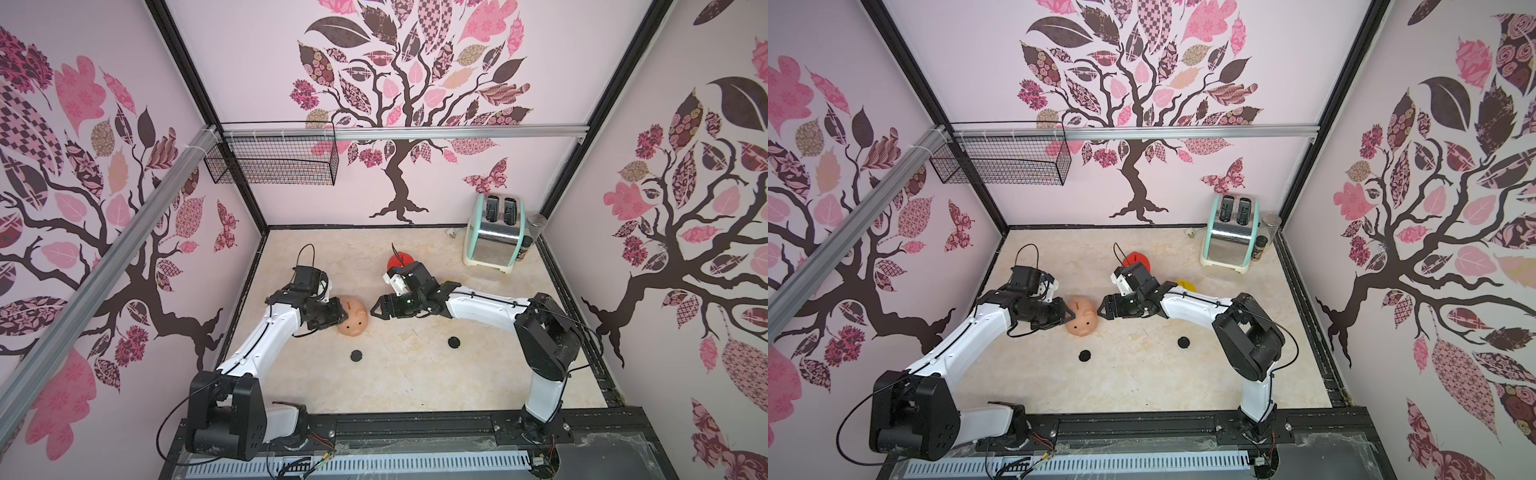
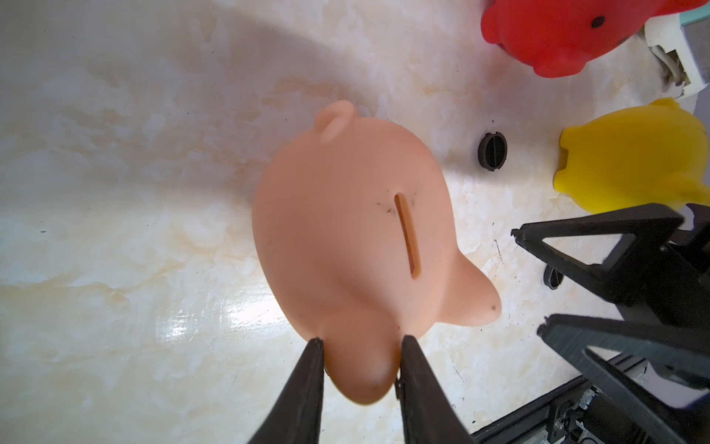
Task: Close piggy banks
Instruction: Turn over the piggy bank at the center of the board.
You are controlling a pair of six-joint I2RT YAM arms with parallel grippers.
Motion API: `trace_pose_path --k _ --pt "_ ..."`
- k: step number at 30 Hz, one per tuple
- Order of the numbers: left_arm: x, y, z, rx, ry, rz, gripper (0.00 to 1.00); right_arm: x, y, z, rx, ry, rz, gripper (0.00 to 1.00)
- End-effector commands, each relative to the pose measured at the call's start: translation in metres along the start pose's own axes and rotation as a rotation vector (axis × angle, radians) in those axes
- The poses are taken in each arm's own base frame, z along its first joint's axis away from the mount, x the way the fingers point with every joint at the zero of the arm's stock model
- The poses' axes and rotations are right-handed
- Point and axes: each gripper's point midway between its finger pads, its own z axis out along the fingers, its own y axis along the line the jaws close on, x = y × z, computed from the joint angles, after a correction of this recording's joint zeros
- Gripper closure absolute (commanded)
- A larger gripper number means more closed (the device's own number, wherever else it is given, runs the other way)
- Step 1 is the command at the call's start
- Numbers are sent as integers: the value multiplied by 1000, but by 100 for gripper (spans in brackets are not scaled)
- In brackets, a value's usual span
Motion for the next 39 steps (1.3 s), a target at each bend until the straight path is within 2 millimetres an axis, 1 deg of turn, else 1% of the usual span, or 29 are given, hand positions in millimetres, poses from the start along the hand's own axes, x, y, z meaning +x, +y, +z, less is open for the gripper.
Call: trace_pose_path --k 1,3,8,18,21,31,39 --pt "15 17 12 -57 54 -34 75 -5 13 0 -47 6 22 25" --pt "17 19 14 -63 61 -43 76 -7 17 2 -62 4 35 25" --pt "18 22 16 -69 71 -51 78 -8 33 8 -107 18 53 26" --pt "20 24 19 -76 80 -59 86 -10 49 17 -157 30 93 28" --pt "20 25 19 -76 82 -62 88 -9 52 19 -171 36 104 29" --pt "21 25 20 -76 87 -66 88 -8 51 27 -175 55 122 29" --pt "23 25 21 -74 96 -68 90 -11 56 30 -184 59 118 32"
